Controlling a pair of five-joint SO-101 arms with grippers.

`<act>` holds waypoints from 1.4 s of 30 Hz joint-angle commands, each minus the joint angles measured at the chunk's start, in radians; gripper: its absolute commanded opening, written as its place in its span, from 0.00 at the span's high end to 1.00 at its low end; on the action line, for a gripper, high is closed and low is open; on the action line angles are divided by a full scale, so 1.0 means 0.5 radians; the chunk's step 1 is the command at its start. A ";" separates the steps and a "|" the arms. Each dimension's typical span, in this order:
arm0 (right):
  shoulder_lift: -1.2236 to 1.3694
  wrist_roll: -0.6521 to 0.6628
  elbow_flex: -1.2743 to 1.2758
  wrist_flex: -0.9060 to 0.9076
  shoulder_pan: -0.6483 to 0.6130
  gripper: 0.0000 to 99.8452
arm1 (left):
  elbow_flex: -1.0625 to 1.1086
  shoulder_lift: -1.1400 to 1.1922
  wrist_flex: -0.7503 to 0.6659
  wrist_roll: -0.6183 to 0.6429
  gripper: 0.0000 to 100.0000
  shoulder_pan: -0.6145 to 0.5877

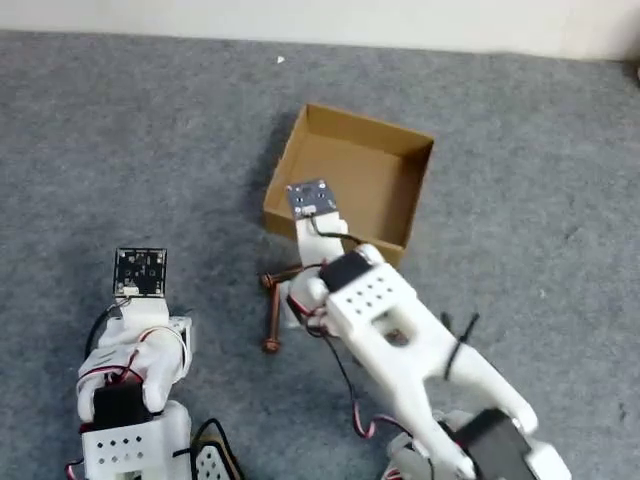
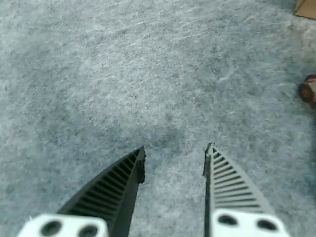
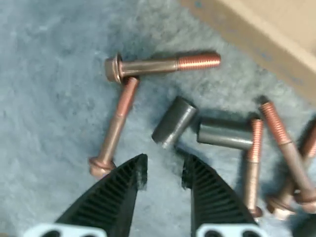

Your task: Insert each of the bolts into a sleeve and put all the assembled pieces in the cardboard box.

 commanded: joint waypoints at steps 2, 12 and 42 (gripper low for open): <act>0.189 -0.101 -0.183 -0.041 -0.032 0.88 | -0.054 -0.011 0.000 -0.009 0.79 -0.017; 0.526 -0.110 -0.290 -0.244 0.100 0.88 | -0.054 -0.011 0.003 -0.009 0.78 -0.014; -0.318 0.218 -0.081 -0.008 0.155 0.99 | -0.051 -0.011 0.000 -0.006 0.79 -0.011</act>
